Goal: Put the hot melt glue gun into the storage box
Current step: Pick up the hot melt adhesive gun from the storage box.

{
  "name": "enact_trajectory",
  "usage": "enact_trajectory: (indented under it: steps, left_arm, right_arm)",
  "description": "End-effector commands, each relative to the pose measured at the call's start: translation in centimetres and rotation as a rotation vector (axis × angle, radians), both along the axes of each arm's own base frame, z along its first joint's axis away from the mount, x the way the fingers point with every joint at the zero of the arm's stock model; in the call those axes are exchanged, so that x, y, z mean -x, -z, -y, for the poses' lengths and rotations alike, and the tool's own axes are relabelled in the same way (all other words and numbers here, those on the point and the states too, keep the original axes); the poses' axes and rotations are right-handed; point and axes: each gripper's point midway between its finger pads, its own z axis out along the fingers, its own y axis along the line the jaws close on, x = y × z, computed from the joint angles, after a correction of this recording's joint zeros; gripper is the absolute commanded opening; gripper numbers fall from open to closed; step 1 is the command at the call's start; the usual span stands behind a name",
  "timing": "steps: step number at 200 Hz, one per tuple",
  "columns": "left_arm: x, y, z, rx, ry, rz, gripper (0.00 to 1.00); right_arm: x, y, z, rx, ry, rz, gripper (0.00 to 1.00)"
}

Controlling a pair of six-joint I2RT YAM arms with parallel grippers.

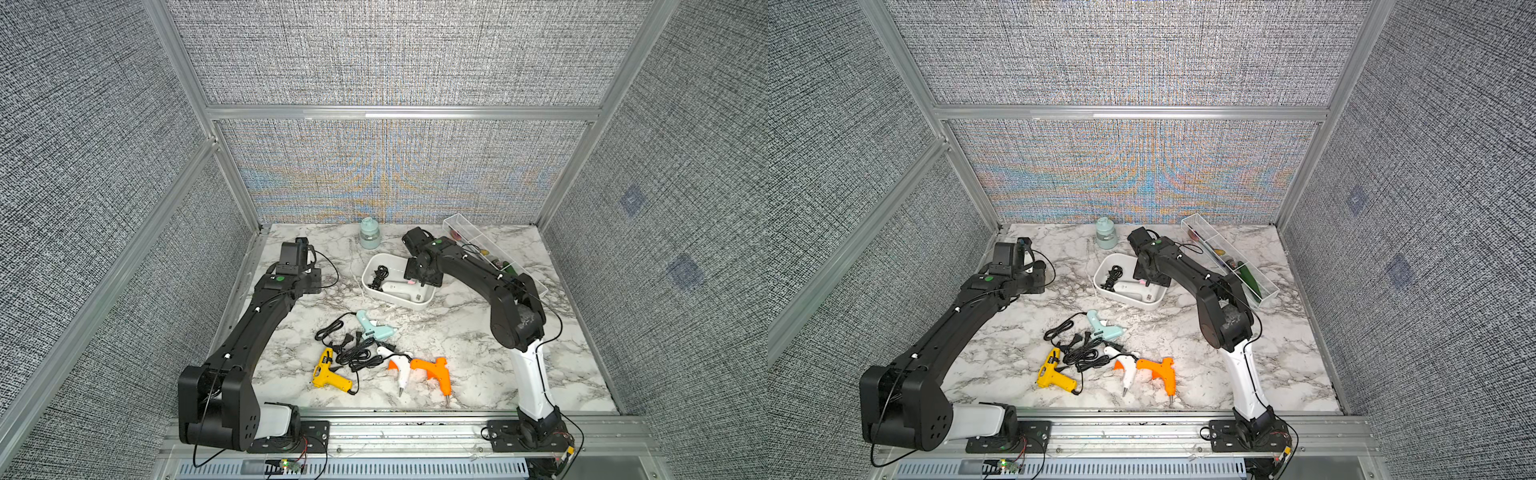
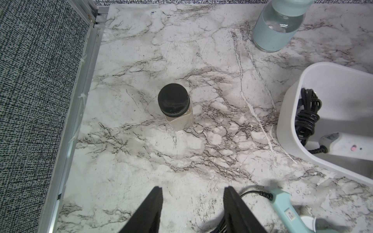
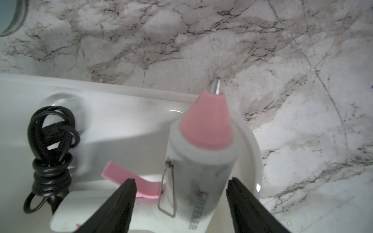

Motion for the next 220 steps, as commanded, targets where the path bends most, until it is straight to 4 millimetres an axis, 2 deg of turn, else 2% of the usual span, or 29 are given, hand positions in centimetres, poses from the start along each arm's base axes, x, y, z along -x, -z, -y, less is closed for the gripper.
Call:
enact_trajectory:
  steps: [1, 27, 50, 75, 96, 130, 159, 189, 220]
  left_arm:
    - [0.3, 0.0, -0.1, -0.006, 0.000, -0.013, 0.54]
    - [0.3, -0.1, 0.0, -0.006, 0.001, -0.011, 0.54]
    - [0.3, -0.1, -0.1, -0.008, 0.002, -0.012, 0.54]
    - [0.4, 0.0, -0.1, -0.012, 0.001, -0.013, 0.54]
    - [0.3, 0.0, -0.1, -0.010, 0.001, -0.013, 0.54]
    - [0.3, -0.1, -0.1, -0.007, -0.001, -0.011, 0.54]
    - [0.4, -0.3, 0.1, -0.006, -0.002, -0.005, 0.54]
    - [0.4, -0.2, 0.1, -0.006, -0.004, -0.005, 0.54]
    - [0.4, -0.2, 0.3, -0.003, -0.001, -0.005, 0.54]
  right_arm:
    - [-0.3, 0.5, 0.3, 0.015, 0.008, 0.003, 0.72]
    - [-0.8, 0.6, 0.4, 0.014, 0.013, 0.013, 0.61]
    - [-1.2, 0.3, 0.5, 0.012, 0.015, 0.027, 0.46]
    - [-1.7, -1.1, 0.5, 0.009, 0.010, 0.058, 0.29]
    - [-2.1, -2.8, 0.5, 0.005, 0.003, 0.090, 0.19]
    - [-2.2, -4.7, 0.6, -0.016, 0.001, 0.109, 0.17]
    - [-1.5, -5.4, 0.1, -0.094, 0.009, 0.088, 0.18]
    - [0.0, -4.9, -0.7, -0.227, 0.079, 0.054, 0.19]
    - [0.3, -4.8, -1.2, -0.313, 0.164, 0.056, 0.20]
